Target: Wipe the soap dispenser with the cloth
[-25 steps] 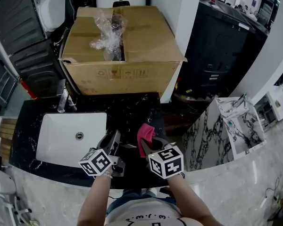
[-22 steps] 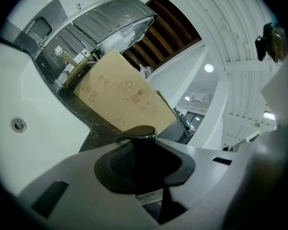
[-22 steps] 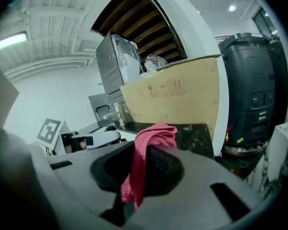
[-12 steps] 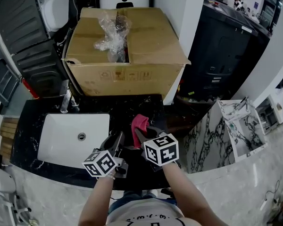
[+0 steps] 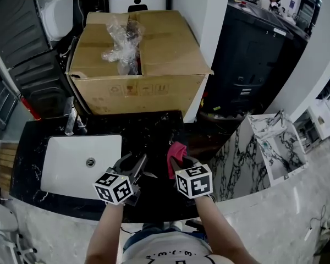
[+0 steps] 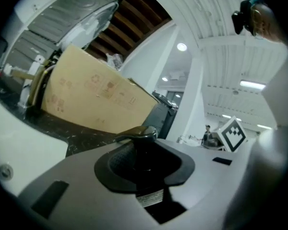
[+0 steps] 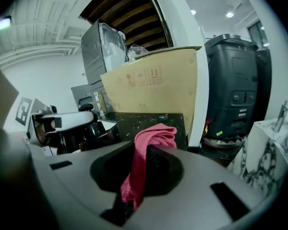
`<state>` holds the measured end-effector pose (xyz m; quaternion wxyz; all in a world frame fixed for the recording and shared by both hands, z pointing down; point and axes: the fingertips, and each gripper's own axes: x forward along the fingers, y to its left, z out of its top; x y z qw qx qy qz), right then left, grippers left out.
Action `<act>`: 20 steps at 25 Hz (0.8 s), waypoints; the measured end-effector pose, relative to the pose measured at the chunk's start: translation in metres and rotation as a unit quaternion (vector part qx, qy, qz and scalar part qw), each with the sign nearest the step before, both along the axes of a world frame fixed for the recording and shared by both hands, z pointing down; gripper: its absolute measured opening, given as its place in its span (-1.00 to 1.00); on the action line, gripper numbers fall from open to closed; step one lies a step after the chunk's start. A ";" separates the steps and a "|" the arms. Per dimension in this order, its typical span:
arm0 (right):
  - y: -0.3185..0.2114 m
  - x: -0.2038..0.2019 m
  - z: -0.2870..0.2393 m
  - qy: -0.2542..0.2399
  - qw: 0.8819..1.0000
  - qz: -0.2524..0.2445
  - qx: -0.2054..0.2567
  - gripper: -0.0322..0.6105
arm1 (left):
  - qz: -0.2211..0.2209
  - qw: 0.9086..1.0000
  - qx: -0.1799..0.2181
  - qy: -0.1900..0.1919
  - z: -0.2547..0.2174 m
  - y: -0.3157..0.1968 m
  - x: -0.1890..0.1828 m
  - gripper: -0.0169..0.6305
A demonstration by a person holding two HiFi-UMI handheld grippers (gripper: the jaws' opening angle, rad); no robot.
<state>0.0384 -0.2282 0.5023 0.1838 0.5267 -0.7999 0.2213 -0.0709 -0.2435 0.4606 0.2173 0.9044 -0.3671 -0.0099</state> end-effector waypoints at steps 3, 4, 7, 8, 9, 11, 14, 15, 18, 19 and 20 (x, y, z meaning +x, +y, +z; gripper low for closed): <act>0.008 0.015 -0.008 -0.011 1.000 0.017 0.011 -0.75 | 0.094 0.993 0.047 -0.054 -0.004 0.004 0.016 -0.62; 0.010 0.020 -0.009 -0.013 1.000 0.022 0.013 -0.75 | 0.130 0.987 0.065 -0.069 -0.004 0.008 0.021 -0.62; 0.016 0.031 -0.012 -0.017 0.999 0.036 0.017 -0.75 | 0.255 0.952 0.120 -0.121 -0.003 0.026 0.035 -0.62; 0.018 0.034 -0.012 -0.016 0.999 0.040 0.017 -0.75 | 0.293 0.936 0.134 -0.144 -0.001 0.032 0.037 -0.62; 0.020 0.036 -0.011 -0.016 0.999 0.042 0.016 -0.75 | 0.321 0.921 0.146 -0.169 0.000 0.036 0.038 -0.61; 0.023 0.037 -0.009 -0.019 0.999 0.046 0.013 -0.75 | 0.342 0.900 0.163 -0.215 0.001 0.036 0.034 -0.58; 0.027 0.036 -0.007 -0.021 0.999 0.047 0.010 -0.75 | 0.312 0.898 0.175 -0.256 -0.001 0.023 0.020 -0.33; 0.028 0.035 -0.006 -0.021 0.999 0.046 0.010 -0.75 | 0.296 0.902 0.175 -0.259 -0.001 0.020 0.016 -0.29; 0.029 0.030 -0.007 -0.024 0.999 0.042 0.010 -0.75 | 0.234 0.924 0.171 -0.248 -0.003 0.018 0.007 -0.30; 0.029 0.028 -0.008 -0.027 0.999 0.041 0.011 -0.75 | 0.207 0.933 0.169 -0.239 -0.004 0.020 0.006 -0.31; 0.028 0.027 -0.008 -0.029 0.999 0.040 0.012 -0.75 | 0.180 0.942 0.168 -0.229 -0.004 0.022 0.006 -0.33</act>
